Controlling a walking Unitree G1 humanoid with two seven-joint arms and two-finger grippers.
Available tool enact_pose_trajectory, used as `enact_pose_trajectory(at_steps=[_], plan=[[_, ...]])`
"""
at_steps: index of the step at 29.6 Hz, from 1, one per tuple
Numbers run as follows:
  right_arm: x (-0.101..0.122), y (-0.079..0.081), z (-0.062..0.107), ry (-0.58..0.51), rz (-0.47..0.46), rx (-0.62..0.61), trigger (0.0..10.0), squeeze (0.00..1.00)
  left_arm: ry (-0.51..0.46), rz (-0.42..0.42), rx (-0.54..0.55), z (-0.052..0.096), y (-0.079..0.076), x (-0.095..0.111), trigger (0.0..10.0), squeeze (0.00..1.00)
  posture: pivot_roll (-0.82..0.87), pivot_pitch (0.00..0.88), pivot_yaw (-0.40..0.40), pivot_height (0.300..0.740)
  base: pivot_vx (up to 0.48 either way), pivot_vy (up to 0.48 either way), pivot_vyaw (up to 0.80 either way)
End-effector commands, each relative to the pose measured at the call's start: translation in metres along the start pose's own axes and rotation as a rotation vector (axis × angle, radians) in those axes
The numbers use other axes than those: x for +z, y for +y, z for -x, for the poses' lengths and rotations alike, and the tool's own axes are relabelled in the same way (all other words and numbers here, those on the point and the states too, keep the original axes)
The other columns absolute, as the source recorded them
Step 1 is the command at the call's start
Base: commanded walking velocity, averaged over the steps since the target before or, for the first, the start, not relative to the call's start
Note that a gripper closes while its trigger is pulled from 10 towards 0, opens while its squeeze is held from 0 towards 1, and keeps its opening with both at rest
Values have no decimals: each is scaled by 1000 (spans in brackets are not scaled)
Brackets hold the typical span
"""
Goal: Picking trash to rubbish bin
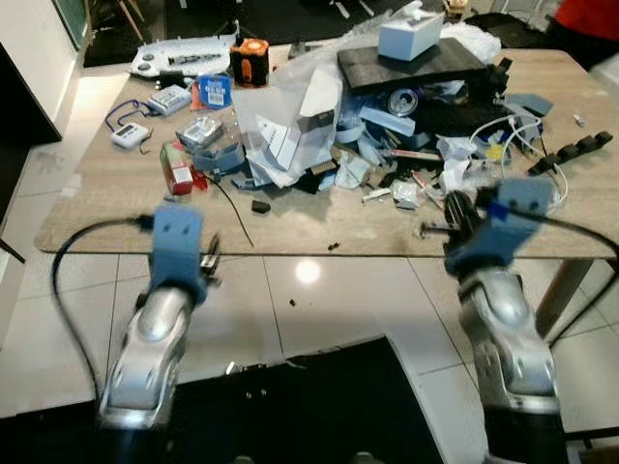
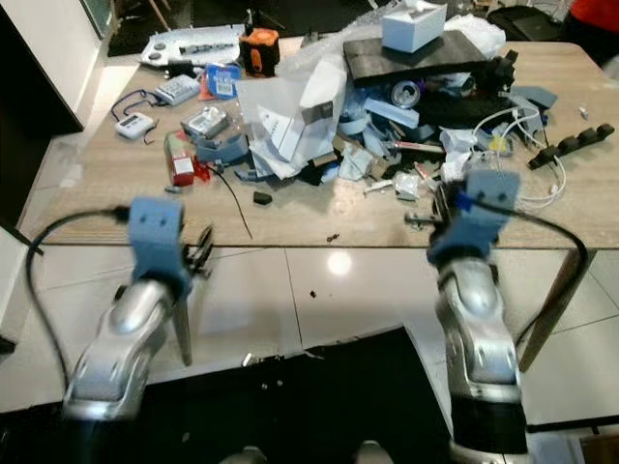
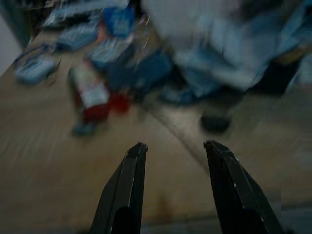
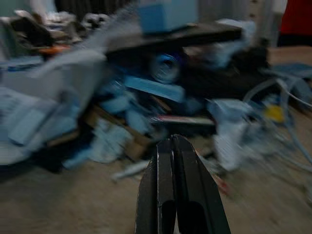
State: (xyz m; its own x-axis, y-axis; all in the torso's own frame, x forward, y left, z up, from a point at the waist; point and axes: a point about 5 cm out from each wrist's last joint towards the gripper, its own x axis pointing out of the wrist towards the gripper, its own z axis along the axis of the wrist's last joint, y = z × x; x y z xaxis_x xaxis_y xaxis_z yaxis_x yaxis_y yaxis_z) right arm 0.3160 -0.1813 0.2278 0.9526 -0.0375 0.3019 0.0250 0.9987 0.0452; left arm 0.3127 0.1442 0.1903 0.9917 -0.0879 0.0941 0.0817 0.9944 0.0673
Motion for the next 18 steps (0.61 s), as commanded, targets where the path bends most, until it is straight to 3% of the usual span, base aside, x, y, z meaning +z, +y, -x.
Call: enact_pose_trajectory(at_steps=[1,6,13,18], plan=[[-13,-2,3,70,7,-7,10000,0,59,29,7,2,-1,-12,10000,0,-44,200,46,740,0,0,0],[-16,5,-4,106,19,22,10000,0,37,29,-22,-4,-9,-4,10000,0,-42,203,48,740,206,0,0],[-20,9,-10,128,-37,4,10000,0,50,31,-34,-7,-10,-4,10000,0,-44,199,54,740,312,0,0],[-22,12,-9,144,-17,26,10000,0,57,36,-23,-7,-7,-4,10000,0,-46,196,52,740,373,0,0]])
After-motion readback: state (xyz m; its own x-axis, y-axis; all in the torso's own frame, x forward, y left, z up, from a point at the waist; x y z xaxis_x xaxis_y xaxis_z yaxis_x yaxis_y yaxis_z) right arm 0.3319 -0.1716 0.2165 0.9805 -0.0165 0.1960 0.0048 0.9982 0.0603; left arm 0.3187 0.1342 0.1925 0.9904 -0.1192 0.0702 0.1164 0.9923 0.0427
